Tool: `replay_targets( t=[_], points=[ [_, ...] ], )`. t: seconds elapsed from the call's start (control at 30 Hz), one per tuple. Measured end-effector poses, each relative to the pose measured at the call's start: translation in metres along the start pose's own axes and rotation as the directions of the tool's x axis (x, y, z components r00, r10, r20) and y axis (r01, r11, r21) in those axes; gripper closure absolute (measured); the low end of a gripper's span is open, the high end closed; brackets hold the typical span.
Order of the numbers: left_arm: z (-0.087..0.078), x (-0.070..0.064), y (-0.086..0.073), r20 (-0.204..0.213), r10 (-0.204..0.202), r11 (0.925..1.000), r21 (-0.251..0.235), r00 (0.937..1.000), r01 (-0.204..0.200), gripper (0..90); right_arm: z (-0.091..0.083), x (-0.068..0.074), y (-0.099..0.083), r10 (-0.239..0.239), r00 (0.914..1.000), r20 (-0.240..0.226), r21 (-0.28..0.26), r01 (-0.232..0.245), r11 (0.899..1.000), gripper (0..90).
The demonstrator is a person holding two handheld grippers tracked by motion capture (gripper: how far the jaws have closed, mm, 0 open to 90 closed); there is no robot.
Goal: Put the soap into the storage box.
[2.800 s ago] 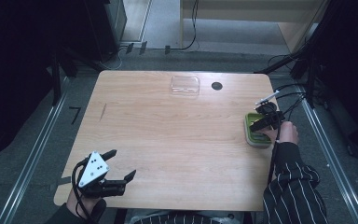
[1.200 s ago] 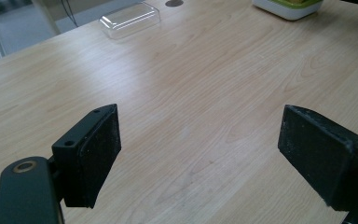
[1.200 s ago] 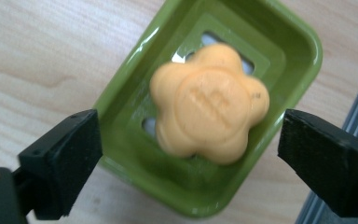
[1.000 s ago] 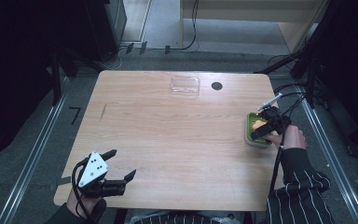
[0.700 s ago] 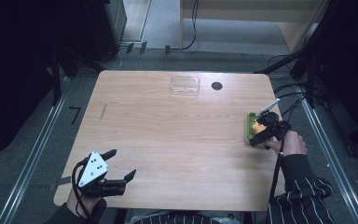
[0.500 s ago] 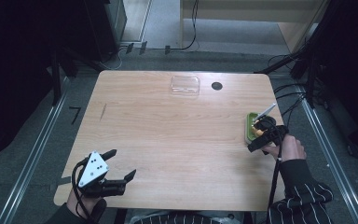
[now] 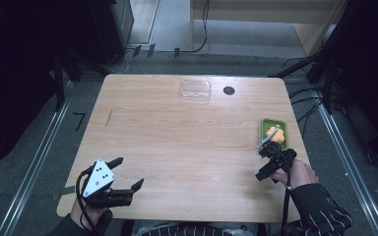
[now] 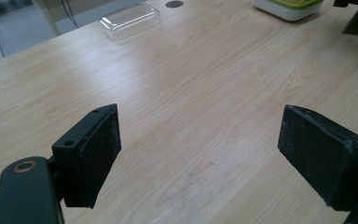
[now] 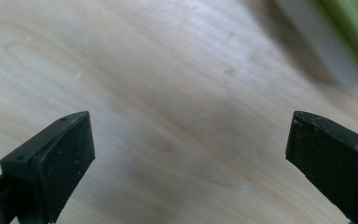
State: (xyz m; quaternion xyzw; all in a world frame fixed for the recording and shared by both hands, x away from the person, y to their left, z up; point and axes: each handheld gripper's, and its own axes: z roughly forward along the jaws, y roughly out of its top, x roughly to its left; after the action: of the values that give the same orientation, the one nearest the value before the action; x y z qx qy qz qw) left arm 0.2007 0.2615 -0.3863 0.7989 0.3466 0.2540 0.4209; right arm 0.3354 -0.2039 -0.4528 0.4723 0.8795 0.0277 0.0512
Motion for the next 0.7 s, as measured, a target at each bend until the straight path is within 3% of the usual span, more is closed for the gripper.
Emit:
replay_targets(
  t=[0.3,0.7],
  points=[
    [0.000,0.000,0.000,0.002,0.002,1.0000,0.001,1.0000,-0.002,13.6,0.000,0.013,-0.021,0.001,0.9999,0.011,-0.051,0.000,0.999,3.3],
    [0.001,0.000,0.001,0.004,0.001,1.0000,0.004,1.0000,-0.001,13.6,0.004,0.025,-0.041,-0.027,0.9996,-0.008,-0.054,0.026,0.998,7.6]
  ],
)
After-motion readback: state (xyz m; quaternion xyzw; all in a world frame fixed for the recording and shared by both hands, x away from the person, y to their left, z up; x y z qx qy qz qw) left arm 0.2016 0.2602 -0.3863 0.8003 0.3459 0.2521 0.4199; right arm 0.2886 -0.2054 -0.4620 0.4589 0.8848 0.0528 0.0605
